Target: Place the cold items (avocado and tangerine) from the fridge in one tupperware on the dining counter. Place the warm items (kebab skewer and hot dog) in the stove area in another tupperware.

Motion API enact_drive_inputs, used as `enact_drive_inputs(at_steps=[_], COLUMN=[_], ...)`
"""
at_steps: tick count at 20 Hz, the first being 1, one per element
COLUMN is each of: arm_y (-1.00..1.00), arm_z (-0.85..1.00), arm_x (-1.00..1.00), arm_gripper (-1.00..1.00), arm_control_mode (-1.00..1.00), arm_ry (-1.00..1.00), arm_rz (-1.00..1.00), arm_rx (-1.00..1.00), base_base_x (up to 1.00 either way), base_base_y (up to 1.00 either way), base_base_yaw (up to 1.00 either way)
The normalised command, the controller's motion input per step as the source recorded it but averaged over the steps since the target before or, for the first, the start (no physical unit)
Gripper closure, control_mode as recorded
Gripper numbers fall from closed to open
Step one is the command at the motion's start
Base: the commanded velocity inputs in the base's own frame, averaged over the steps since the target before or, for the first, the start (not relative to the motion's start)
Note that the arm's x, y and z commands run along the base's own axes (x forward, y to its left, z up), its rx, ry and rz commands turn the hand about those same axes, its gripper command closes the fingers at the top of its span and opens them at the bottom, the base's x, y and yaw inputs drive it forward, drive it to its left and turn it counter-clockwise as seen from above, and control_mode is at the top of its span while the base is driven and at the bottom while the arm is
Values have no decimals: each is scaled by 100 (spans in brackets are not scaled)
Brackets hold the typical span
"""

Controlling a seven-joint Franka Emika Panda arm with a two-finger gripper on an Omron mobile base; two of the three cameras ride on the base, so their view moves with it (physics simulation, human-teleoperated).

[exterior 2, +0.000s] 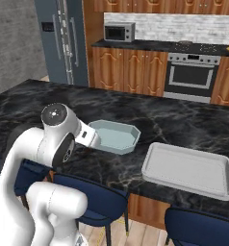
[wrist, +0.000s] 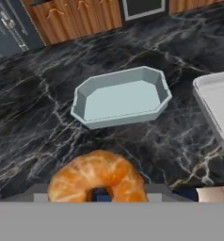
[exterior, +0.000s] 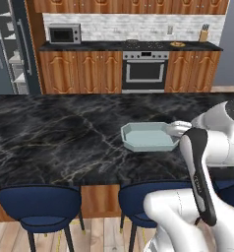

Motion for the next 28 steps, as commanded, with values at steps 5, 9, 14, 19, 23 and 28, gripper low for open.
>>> enact_drive_inputs(at_steps=[5, 9, 14, 19, 23, 28], arm_y=[-31, -10, -8, -8, -14, -9], arm_z=[-11, -37, -30, -37, -50, -47], arm_x=[100, 100, 93, 74, 61, 52], arm_gripper=[100, 100, 100, 100, 100, 100], arm_control_mode=[-100, -100, -100, -100, -100, -100], arm_ry=[23, 32, 21, 5, 1, 2], arm_rz=[18, 11, 3, 12, 7, 1], arm_rx=[14, 0, 0, 0, -5, -11], base_base_x=[0, 0, 0, 0, 0, 0], base_base_y=[0, 0, 0, 0, 0, 0], base_base_yaw=[0, 0, 0, 0, 0, 0])
